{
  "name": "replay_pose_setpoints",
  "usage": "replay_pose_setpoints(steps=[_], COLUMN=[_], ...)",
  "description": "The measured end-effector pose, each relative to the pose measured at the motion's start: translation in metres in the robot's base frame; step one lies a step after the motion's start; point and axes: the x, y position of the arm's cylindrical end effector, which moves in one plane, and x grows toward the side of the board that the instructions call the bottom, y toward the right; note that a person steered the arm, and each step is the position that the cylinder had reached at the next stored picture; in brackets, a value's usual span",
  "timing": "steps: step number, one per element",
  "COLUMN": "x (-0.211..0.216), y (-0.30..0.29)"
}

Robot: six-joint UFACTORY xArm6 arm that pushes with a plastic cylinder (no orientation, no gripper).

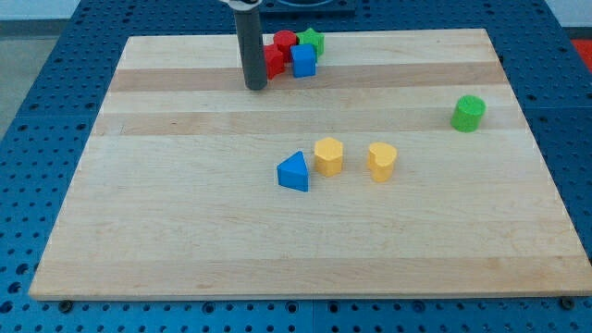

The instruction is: Move the blue triangle towards the group of blocks

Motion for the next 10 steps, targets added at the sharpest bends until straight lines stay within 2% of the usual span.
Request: replay_pose_setpoints(steps=[4, 5, 6, 8, 10], x=[0.157, 0.183, 0.183, 0.158, 0.148], y=[0.000, 0.020, 0.055, 0.089, 0.078])
